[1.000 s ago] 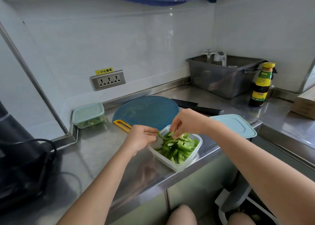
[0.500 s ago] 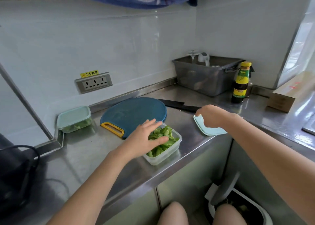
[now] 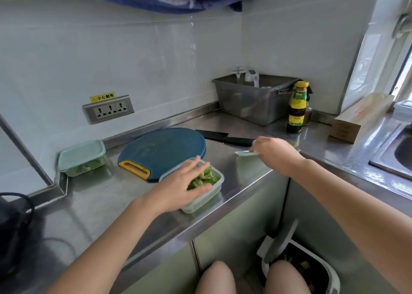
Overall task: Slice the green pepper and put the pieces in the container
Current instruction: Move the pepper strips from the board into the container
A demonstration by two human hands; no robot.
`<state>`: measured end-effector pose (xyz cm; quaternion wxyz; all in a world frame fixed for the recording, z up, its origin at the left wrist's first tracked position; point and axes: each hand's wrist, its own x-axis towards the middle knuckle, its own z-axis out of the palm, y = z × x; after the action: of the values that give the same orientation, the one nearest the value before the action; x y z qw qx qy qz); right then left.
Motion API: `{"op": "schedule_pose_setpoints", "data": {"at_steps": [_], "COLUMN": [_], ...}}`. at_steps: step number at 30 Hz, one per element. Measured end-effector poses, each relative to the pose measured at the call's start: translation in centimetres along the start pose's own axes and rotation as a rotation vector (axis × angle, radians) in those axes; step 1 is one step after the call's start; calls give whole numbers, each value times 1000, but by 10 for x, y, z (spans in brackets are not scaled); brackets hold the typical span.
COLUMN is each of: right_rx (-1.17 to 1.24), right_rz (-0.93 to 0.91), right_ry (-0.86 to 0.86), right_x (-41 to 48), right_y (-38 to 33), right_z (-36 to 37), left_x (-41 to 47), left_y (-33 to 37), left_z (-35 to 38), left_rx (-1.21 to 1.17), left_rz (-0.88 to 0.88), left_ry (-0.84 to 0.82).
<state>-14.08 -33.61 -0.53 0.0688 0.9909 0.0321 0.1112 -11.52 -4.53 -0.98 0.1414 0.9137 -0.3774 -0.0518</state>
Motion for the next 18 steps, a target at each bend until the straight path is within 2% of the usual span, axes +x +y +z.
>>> {"op": "schedule_pose_setpoints", "data": {"at_steps": [2,6,9,12,15,18], "right_rx": [32,328,515,738,912,1003], "right_rz": [21,64,155,282,358,358], "right_ry": [156,537,680,541,206,-89], "right_x": [4,10,16,28,43,48], "right_y": [-6,-22,-36,-48,-67,-97], "right_z": [-16,-53,-79,-86,-70,-46], "left_x": [3,10,7,-1,-12,-21], "left_y": [2,3,-3,-13,-24,-29], "left_z": [8,9,7,4,2,1], "left_rx": [35,11,-113,-222,-394,-615], "left_rz": [36,17,52,-21,-192,-266], "left_ry": [-67,49,118,332,516,573]}}
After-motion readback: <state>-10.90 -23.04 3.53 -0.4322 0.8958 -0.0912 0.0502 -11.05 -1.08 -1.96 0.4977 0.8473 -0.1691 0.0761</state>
